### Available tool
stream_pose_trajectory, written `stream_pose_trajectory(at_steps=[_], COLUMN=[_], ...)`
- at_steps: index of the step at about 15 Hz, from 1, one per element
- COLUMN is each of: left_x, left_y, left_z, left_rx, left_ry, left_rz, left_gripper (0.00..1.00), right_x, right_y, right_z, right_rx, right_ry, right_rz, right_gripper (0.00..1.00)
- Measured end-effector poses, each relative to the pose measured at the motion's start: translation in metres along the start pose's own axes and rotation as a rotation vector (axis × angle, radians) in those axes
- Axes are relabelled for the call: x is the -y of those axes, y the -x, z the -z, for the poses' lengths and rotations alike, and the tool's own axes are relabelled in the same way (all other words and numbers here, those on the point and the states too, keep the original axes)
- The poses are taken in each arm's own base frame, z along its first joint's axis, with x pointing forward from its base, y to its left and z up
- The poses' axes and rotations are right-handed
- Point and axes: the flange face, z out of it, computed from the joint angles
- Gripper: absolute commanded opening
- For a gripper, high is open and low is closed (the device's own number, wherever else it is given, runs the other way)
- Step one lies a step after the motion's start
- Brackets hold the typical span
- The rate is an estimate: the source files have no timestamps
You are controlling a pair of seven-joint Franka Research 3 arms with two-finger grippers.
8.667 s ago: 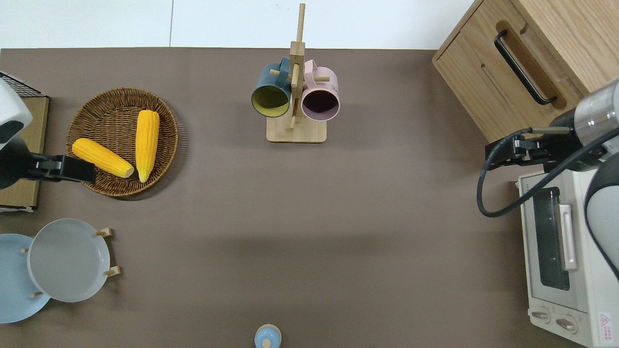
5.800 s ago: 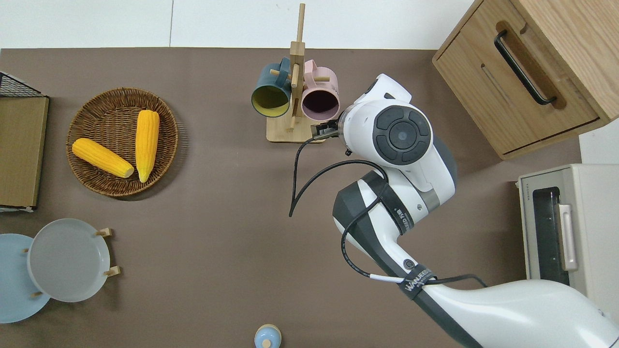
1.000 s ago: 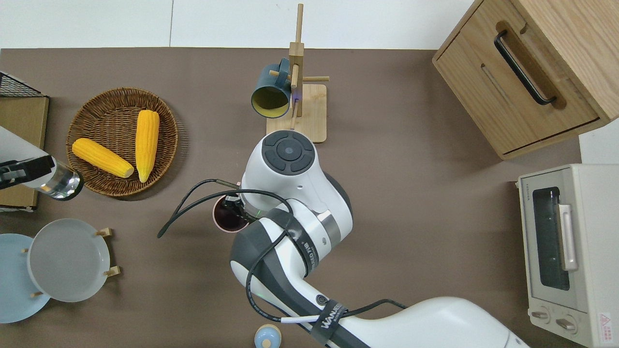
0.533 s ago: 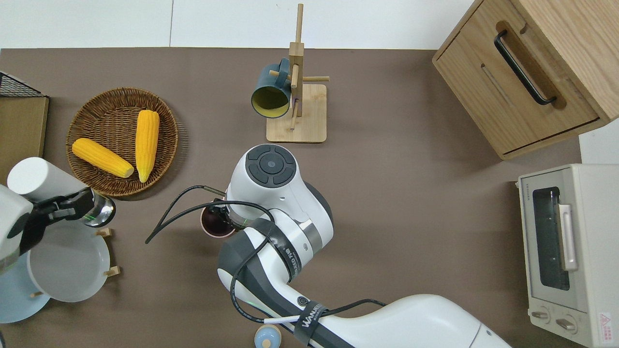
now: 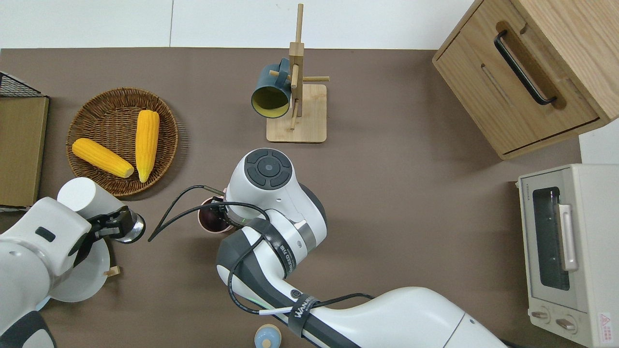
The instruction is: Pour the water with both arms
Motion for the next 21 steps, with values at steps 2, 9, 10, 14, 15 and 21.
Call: stream_pose_trajectory(at_steps=[2, 9, 10, 14, 15, 21], left_x=[-0.001, -0.003, -0.004, -0.023, -0.031, -0.073], left_y=[0.003, 0.009, 0.01, 0.016, 0.019, 0.043], left_z=[0.001, -0.003, -0.004, -0.007, -0.007, -0.008], left_rx=[-0.002, 0.01, 0.012, 0.025, 0.029, 0.053], left_ry=[0.001, 0.004, 0.006, 0.047, 0.061, 0.119], left_rz=[0.0, 0.0, -0.003, -0.021, -0.028, -0.061], left_gripper=[0.06, 0.06, 0.06, 0.06, 0.06, 0.06], right_x=[0.0, 0.008, 0.004, -0.035, -0.052, -0.165], right_y=[-0.002, -0.01, -0.011, -0.015, -0.019, -0.066], right_z=[0.0, 0.06, 0.081, 0.18, 0.207, 0.319], right_rx=[-0.006, -0.054, -0.061, -0.089, -0.093, -0.155], right_ry=[-0.006, -0.08, -0.079, -0.017, 0.007, 0.156], right_rz=[-0.001, -0.006, -0.009, 0.001, 0.026, 0.164], right_gripper=[0.99, 0.992, 0.992, 0.992, 0.992, 0.992])
